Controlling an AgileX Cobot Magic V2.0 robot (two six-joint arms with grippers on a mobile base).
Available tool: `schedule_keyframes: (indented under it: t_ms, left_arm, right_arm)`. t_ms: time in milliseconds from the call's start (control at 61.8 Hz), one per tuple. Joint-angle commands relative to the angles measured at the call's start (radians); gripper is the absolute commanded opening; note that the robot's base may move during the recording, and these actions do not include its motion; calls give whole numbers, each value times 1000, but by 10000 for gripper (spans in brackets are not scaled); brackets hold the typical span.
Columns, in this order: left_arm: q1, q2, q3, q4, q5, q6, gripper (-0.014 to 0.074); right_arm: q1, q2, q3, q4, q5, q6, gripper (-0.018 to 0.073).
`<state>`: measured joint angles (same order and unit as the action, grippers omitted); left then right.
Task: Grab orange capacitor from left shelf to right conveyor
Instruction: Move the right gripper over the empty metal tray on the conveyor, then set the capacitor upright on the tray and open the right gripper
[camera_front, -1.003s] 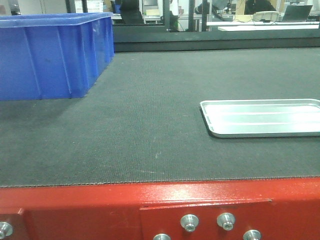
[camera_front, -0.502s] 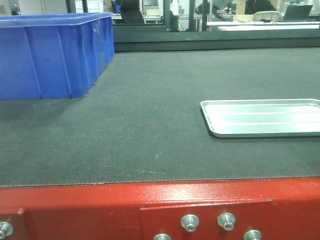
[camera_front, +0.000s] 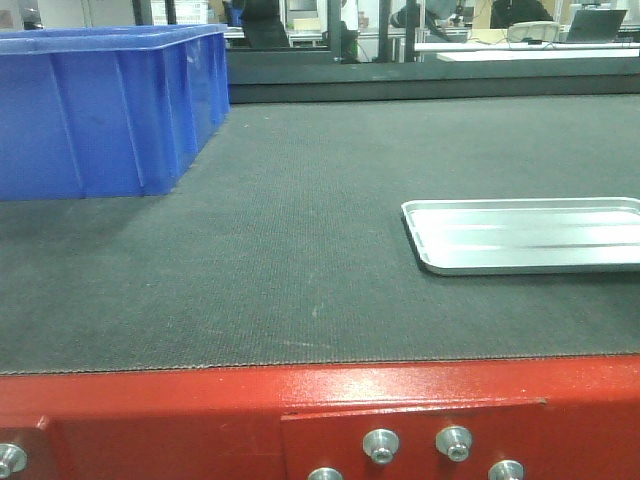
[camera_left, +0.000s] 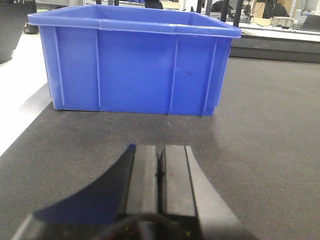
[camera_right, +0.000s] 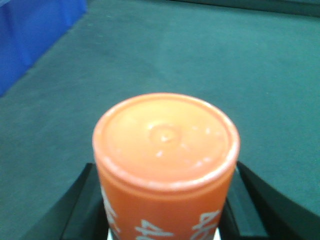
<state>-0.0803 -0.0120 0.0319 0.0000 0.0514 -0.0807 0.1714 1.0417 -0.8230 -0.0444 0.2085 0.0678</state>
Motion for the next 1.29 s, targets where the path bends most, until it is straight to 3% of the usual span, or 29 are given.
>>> schedule_keyframes:
  t_ms: [0,113,340,647,1165,1278]
  left_arm:
    - [3,-19,-5,0,-89,-1,-105]
    - [3,-19,-5,0,-89,-1,-105]
    - [3,-19,-5,0,-89,-1,-105]
    - [3,-19,-5,0,-89,-1,-105]
    - [3,-19,-5,0,-89,-1,-105]
    - [3,-19,-5,0,-89,-1,-105]
  right_arm:
    - [-36,45,1,0,-214,-8,134]
    - [-52,105,76,-15,-412,-8,134]
    - [-52,250,244,-138,-823,-8,134]
    - [-67,523,269,-138,-1100,-8,134]
    - [-81,707,269,-138,-1171,-8,135]
    - [-81,707,269,-138,-1174,-7,183]
